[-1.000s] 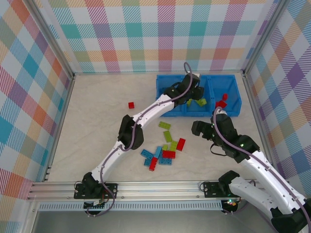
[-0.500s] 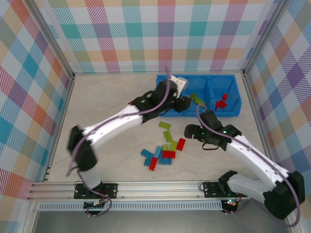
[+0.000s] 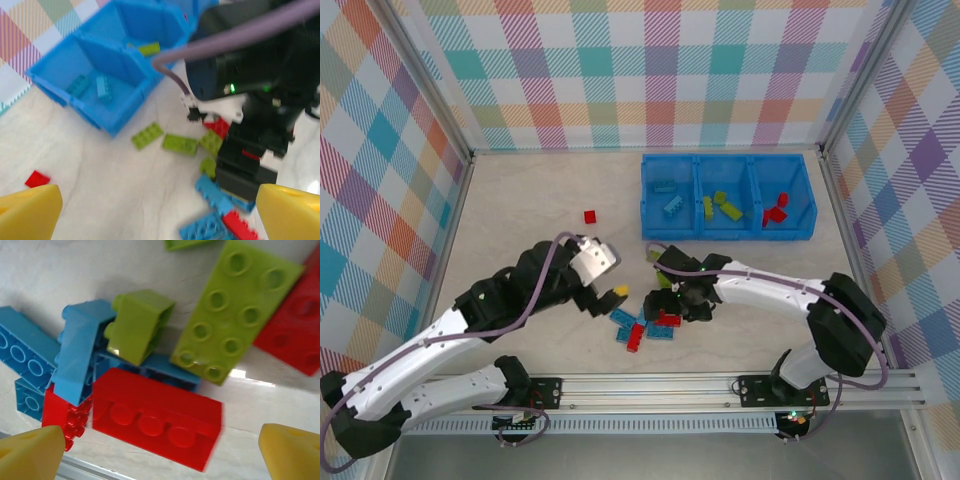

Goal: Sort the legos into containers by color

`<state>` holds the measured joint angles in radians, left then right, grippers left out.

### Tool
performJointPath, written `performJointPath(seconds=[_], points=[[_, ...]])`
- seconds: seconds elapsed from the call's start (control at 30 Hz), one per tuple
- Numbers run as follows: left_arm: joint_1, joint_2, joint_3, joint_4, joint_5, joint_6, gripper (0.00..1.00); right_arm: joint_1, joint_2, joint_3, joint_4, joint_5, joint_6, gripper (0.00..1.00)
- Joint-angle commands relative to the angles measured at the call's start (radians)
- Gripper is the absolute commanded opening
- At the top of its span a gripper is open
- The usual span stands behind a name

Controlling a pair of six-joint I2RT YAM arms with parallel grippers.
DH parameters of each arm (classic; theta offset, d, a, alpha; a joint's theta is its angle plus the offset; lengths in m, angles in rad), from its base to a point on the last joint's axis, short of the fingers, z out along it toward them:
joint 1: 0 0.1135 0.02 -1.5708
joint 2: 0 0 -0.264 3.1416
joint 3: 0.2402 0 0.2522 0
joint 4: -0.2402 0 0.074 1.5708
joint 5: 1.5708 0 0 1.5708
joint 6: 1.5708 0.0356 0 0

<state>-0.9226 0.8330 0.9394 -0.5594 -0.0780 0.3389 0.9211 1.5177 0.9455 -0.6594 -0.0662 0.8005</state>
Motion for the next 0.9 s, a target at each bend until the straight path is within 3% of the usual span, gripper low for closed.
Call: performJointPath(seconds=[0.0,0.23,0.4,0.7,0.87], points=[[-0.012,-0.062,-0.055,-0.103,0.022,0.138,1.00,0.033,0.061,0.060,-0.025,0.010,0.053,0.99],[-0.012,-0.044,-0.142,-0.108,-0.002,0.211,1.00,0.073,0.183,0.146,-0.106,0.123,0.070,0.89],[-0.012,-0.025,-0.143,-0.108,0.013,0.211,1.00,0.078,0.194,0.141,-0.110,0.154,0.084,0.74],[-0.010,-0.083,-0.166,-0.074,0.002,0.213,1.00,0.078,0.077,0.082,-0.085,0.163,0.103,0.61],[-0.010,-0.113,-0.168,-0.055,0.004,0.208,1.00,0.043,-0.063,0.077,-0.102,0.262,0.081,0.57]])
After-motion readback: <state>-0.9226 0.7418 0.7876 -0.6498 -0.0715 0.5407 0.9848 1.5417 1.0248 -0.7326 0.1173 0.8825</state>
